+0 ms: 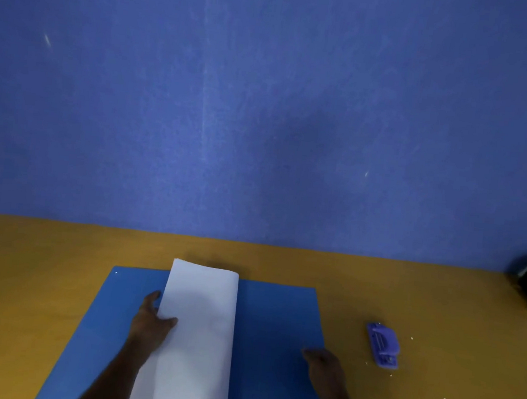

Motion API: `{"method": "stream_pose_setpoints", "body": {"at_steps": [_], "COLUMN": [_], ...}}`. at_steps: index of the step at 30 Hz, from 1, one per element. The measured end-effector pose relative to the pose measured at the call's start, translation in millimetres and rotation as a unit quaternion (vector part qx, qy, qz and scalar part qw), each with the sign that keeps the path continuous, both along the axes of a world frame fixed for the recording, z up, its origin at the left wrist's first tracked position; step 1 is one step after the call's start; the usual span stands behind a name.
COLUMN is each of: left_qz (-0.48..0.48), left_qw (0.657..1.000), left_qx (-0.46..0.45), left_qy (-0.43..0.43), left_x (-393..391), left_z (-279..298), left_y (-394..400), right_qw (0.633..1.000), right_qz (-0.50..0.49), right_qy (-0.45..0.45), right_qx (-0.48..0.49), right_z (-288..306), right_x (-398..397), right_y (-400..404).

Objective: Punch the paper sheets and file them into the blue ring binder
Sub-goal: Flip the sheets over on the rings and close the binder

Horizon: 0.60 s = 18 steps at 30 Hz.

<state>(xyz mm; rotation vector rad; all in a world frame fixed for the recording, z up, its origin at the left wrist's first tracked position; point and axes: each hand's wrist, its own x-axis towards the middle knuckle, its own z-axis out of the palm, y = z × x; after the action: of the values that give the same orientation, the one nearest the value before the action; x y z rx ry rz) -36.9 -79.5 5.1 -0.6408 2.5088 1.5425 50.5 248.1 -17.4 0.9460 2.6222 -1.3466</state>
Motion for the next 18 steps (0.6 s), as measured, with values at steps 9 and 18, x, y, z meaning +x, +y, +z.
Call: {"method": "stream_pose_setpoints", "body": {"at_steps": [9, 18], "left_qz": [-0.027, -0.13], "left_qw": [0.999, 0.986], "left_qx": [0.025, 0.094], "left_qy": [0.005, 0.037], "left_x": [-6.5, 4.3], "left_z": [-8.5, 32.4], "left_y": [15.7, 87.3], "right_qw": [0.999, 0.988], "right_qz": [0.033, 0.004], "right_qy": [-0.033, 0.021], "right_qx": [-0.006, -0.153], "right_z": [7.8, 25.8], "right_x": [-3.8, -17.9], "right_y": [-6.9, -47.9]}}
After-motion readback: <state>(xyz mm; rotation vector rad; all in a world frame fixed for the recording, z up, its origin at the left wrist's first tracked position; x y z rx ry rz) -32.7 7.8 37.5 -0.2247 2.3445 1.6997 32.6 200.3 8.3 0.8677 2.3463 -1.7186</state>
